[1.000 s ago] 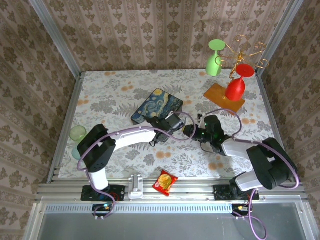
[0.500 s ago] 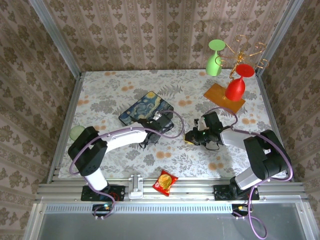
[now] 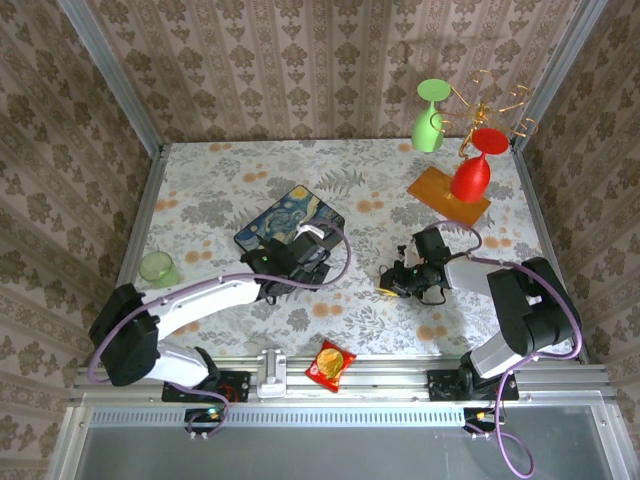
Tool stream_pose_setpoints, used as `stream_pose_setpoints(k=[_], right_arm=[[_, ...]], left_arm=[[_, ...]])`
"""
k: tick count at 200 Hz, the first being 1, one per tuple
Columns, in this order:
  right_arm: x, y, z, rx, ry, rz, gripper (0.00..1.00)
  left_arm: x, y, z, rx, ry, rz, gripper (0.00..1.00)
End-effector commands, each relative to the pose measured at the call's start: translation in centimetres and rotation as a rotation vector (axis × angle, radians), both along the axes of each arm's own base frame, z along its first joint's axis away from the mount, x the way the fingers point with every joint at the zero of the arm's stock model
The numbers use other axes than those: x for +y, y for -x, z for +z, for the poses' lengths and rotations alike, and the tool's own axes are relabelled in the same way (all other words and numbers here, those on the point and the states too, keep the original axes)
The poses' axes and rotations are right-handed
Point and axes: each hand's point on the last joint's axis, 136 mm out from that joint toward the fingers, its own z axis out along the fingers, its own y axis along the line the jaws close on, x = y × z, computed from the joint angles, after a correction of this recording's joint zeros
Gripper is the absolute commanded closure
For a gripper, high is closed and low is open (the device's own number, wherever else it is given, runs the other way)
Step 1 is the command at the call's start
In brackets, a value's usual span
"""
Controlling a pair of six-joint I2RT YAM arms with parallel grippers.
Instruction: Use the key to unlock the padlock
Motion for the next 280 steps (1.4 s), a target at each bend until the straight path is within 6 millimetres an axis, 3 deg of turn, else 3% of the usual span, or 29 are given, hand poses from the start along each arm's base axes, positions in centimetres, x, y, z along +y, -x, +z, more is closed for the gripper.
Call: stream_pose_setpoints(k=[1,34,51,70,106,129,134,150,176,211,247,262,269,275,280], right_arm=[[-2.3,1.1,-0.9,0.028,0.162,0.018,0.86],[-3.0,1.1,-0.3,0.007,0.273,0.074,0.75],[-3.3,1.0,0.1,-0.006,0.305,0.082,0.58],[-3.6,0.6,0.7,-0.027,0.322,0.076,0.55],[-4.4,-0.1,2.0,-0.084,0.369,0.053,0.53],[-5.0,-0.7,2.6,-0.127,0.405,0.038,0.52],[-5.1,-1.1,3.5,-0.165,0.402,0.028,0.52],[-5.2,-1.7,4.2,-0.200,0.416,0.022,0.52],[-5.8,-2.6,5.3,-0.256,0.448,0.012,0.52],[-7.4,-3.9,6.8,-0.340,0.515,-0.025,0.48],[-9.0,-6.2,8.3,-0.430,0.536,-0.087,0.43],[-9.7,-7.4,9.2,-0.495,0.566,-0.116,0.27],[-10.2,-7.8,9.8,-0.536,0.599,-0.119,0.19],[-11.0,-8.3,10.3,-0.571,0.648,-0.138,0.02],[-11.9,-8.6,10.6,-0.597,0.698,-0.154,0.00]], left_arm=[[0.3,0.9,0.5,0.060,0.205,0.053,0.00],[4.6,0.8,2.3,0.076,0.573,0.226,0.00],[7.7,1.0,2.4,0.041,0.549,0.309,0.00],[9.8,0.8,1.4,0.062,0.521,0.387,0.00],[10.2,-1.5,-2.1,0.127,0.609,0.453,0.00],[9.3,-4.2,-1.0,0.048,0.669,0.391,0.00],[9.0,-4.8,-0.6,0.030,0.678,0.377,0.00],[10.0,-7.3,-0.5,0.026,0.684,0.409,0.00],[9.4,-10.5,-0.3,0.030,0.786,0.385,0.00],[7.9,-14.6,-0.5,0.030,0.753,0.337,0.00],[8.9,-19.0,0.1,0.011,0.703,0.363,0.00],[10.5,-19.9,1.5,-0.027,0.641,0.397,0.00],[11.4,-19.6,2.2,-0.056,0.596,0.407,0.00],[12.2,-19.2,3.1,-0.090,0.554,0.412,0.00],[13.0,-18.5,3.6,-0.118,0.503,0.419,0.00]])
